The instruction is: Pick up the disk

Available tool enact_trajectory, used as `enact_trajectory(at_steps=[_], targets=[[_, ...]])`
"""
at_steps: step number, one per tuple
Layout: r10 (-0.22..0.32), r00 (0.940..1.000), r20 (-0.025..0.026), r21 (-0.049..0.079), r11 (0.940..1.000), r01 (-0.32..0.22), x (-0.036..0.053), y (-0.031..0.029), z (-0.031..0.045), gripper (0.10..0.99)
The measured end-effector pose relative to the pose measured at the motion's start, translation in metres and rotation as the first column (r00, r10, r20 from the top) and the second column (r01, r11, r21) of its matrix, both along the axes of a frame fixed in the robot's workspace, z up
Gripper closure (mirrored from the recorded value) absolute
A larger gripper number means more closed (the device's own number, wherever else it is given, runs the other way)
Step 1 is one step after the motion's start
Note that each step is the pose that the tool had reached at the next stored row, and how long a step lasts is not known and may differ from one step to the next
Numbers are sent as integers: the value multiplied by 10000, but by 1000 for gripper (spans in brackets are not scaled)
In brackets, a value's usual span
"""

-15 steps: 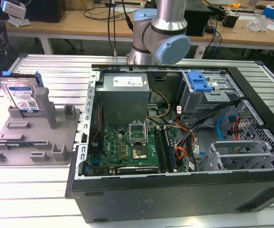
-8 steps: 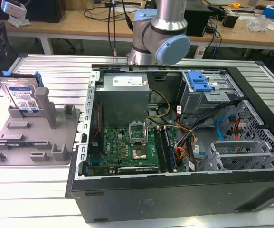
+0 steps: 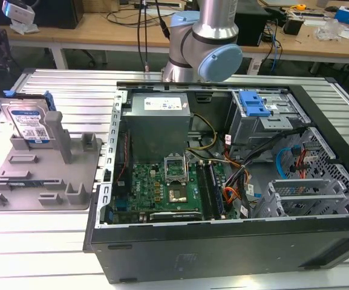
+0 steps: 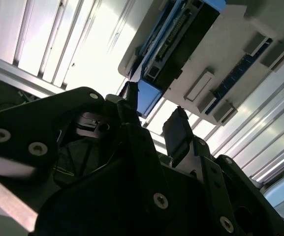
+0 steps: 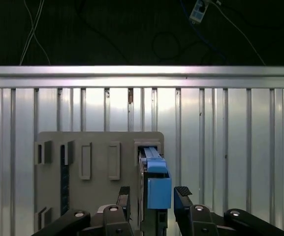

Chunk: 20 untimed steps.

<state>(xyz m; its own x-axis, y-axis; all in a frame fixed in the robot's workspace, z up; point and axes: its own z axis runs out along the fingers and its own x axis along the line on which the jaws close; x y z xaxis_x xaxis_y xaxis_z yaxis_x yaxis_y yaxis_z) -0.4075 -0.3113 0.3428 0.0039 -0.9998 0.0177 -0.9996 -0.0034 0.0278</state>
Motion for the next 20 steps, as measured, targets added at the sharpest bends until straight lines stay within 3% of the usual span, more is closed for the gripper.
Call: enact_trajectory(at_steps=[5, 20], targets=[[1, 10000, -1, 0, 10000, -1, 14, 21, -38, 604], [1, 10000, -2, -1, 10000, -1, 14, 21, -248, 604]])
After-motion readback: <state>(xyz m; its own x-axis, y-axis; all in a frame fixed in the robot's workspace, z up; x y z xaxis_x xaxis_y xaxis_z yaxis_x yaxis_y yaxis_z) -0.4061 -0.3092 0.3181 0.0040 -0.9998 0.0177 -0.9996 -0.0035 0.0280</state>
